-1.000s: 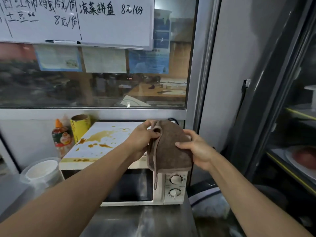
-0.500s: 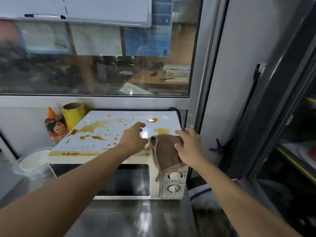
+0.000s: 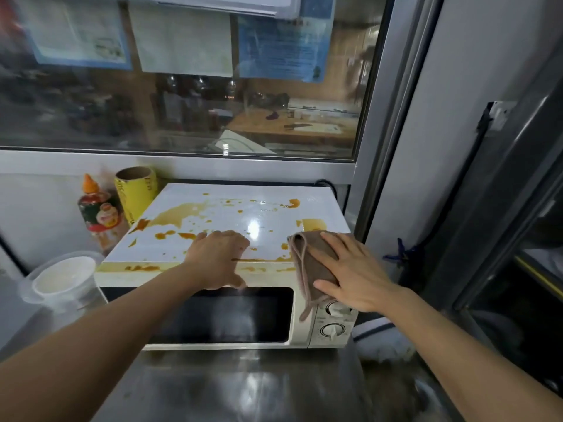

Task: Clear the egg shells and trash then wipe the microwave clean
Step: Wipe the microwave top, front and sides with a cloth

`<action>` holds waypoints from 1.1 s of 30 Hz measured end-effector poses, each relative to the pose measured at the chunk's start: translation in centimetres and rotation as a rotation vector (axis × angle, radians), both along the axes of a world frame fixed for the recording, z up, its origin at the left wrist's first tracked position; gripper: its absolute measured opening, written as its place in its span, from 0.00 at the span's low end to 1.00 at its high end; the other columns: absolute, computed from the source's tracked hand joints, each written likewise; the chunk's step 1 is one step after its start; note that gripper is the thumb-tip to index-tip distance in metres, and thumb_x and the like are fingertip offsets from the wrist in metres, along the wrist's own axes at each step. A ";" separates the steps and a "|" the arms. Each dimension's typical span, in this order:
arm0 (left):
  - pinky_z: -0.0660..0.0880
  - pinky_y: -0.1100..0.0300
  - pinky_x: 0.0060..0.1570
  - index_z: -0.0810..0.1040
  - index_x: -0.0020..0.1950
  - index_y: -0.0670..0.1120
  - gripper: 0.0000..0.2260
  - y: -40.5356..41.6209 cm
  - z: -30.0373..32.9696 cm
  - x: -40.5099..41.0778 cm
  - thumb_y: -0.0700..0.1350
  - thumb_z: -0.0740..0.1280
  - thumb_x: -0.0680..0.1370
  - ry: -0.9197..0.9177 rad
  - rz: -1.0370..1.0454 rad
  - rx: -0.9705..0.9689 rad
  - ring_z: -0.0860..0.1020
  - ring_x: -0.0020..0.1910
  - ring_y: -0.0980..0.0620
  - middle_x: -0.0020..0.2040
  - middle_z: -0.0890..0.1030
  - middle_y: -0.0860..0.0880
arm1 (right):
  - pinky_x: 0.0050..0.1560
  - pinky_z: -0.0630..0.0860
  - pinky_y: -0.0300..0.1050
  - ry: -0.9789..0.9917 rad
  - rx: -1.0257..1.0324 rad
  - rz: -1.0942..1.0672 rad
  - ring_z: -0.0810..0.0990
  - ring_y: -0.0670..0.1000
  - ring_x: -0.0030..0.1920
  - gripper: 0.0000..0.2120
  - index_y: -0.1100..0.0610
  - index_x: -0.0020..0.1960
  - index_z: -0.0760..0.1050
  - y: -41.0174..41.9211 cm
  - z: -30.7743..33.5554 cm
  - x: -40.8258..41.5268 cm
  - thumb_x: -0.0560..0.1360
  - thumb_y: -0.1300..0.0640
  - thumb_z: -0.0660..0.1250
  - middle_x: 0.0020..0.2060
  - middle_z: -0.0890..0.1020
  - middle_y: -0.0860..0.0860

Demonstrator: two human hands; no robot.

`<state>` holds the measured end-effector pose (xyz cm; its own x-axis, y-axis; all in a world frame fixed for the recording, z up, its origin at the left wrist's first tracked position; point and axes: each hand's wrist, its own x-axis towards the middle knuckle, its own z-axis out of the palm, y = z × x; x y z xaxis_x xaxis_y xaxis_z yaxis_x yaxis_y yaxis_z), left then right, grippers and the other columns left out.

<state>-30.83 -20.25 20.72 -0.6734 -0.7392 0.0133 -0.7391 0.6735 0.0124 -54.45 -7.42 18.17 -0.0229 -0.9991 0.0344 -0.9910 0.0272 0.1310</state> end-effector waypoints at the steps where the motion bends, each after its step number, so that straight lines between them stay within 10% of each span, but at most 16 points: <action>1: 0.63 0.52 0.64 0.71 0.64 0.52 0.31 -0.2 0.0 0.1 0.59 0.74 0.65 0.010 -0.009 -0.017 0.72 0.62 0.50 0.64 0.73 0.54 | 0.74 0.51 0.57 0.016 0.001 0.000 0.48 0.57 0.75 0.37 0.38 0.75 0.43 -0.3 -0.1 0.7 0.67 0.30 0.38 0.76 0.48 0.51; 11: 0.66 0.56 0.57 0.63 0.67 0.52 0.40 -1.1 -0.4 0.5 0.61 0.76 0.60 0.117 -0.008 -0.073 0.76 0.55 0.49 0.57 0.78 0.53 | 0.73 0.49 0.61 -0.013 -0.037 0.058 0.47 0.60 0.75 0.32 0.40 0.74 0.44 -4.6 -0.9 7.8 0.72 0.33 0.42 0.76 0.49 0.54; 18: 0.65 0.57 0.60 0.61 0.69 0.52 0.43 -1.0 -0.2 0.5 0.62 0.76 0.60 0.121 -0.008 -0.035 0.75 0.56 0.50 0.60 0.76 0.55 | 0.75 0.47 0.54 -0.063 -0.035 -0.030 0.41 0.51 0.76 0.46 0.45 0.76 0.42 -0.5 -0.6 1.7 0.63 0.27 0.22 0.77 0.42 0.46; 25: 0.64 0.54 0.62 0.62 0.68 0.51 0.41 -1.2 -0.4 0.6 0.63 0.75 0.62 0.095 -0.048 -0.025 0.73 0.58 0.50 0.59 0.76 0.54 | 0.75 0.43 0.56 -0.196 -0.050 -0.282 0.41 0.50 0.75 0.51 0.44 0.76 0.45 -1.1 -0.1 3.4 0.58 0.23 0.23 0.77 0.44 0.45; 33: 0.65 0.48 0.66 0.63 0.71 0.56 0.31 -5.1 0.5 0.5 0.64 0.66 0.71 0.289 -0.079 0.215 0.70 0.66 0.50 0.70 0.70 0.54 | 0.74 0.45 0.59 -0.196 -0.037 -0.413 0.41 0.52 0.76 0.26 0.39 0.75 0.44 -2.2 -0.4 4.8 0.78 0.37 0.42 0.77 0.45 0.46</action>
<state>-30.33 -25.39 21.25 -0.7196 -0.6917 0.0611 -0.6303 0.6875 0.3607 -49.65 -9.66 17.76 -0.4287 -0.9031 0.0250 -0.9021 0.4264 -0.0665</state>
